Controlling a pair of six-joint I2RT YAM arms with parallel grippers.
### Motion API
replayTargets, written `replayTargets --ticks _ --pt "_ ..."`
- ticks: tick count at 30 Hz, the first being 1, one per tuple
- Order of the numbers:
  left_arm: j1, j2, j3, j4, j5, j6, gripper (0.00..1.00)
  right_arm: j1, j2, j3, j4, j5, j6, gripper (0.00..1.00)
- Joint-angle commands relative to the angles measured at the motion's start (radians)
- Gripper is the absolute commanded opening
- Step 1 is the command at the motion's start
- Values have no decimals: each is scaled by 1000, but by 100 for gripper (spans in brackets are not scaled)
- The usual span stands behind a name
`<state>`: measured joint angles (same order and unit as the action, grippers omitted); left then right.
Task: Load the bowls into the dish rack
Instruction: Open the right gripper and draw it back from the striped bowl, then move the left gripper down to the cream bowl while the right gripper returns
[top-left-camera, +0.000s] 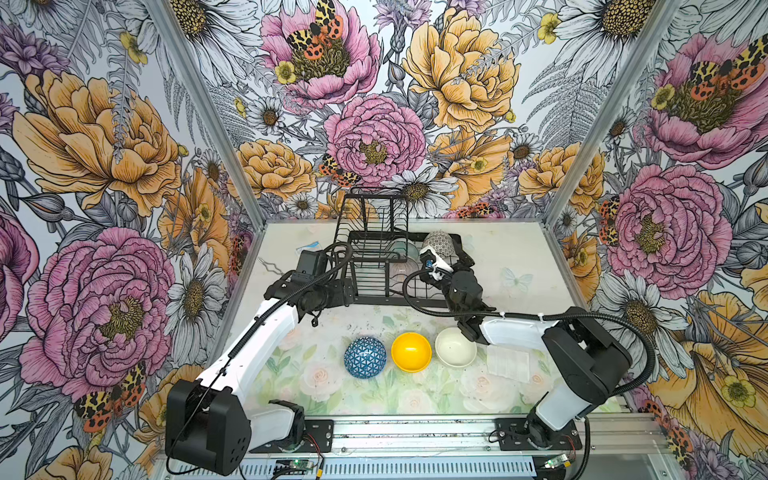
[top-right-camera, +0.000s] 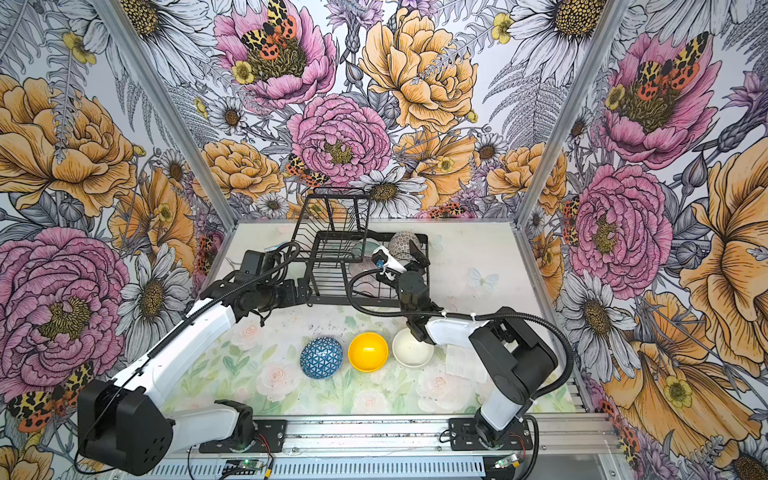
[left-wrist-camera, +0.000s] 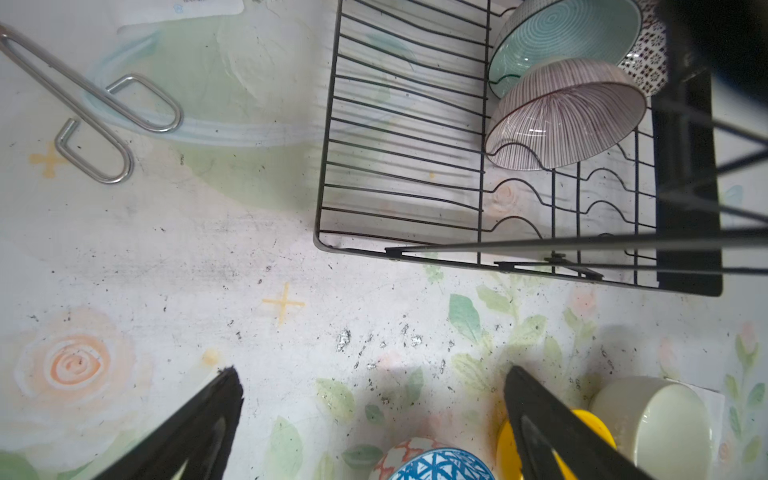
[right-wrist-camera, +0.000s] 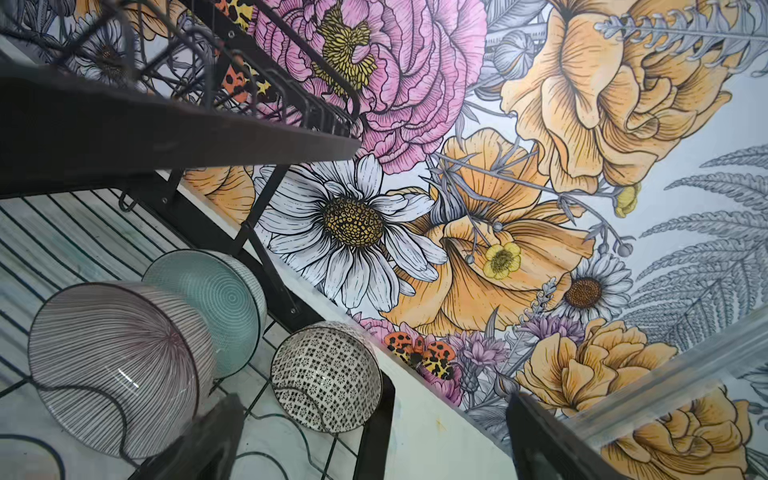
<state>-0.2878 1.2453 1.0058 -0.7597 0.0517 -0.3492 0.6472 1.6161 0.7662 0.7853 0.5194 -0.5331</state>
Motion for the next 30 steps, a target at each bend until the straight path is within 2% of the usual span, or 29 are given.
replayTargets --ticks 1,5,11,17,21,26,30 --pt "-43 3 50 -13 -50 11 99 -19 -101 88 -326 115 266 99" --pt "-106 24 75 -34 -78 17 99 -105 -224 255 -887 -5 590 100" --pt "-164 43 74 -43 -72 3 99 -203 -348 353 -1350 -197 825 99" --pt "-254 31 81 -61 -75 -45 99 -215 -440 288 -1511 -350 965 99" --pt "-331 53 99 -51 -81 -75 99 -218 -501 215 -1518 -366 999 100" --pt "-467 194 189 -15 -77 -58 99 -231 -501 197 -1540 -404 1001 99" --pt "-538 310 279 15 -50 -38 99 -249 -468 197 -1574 -426 1034 100"
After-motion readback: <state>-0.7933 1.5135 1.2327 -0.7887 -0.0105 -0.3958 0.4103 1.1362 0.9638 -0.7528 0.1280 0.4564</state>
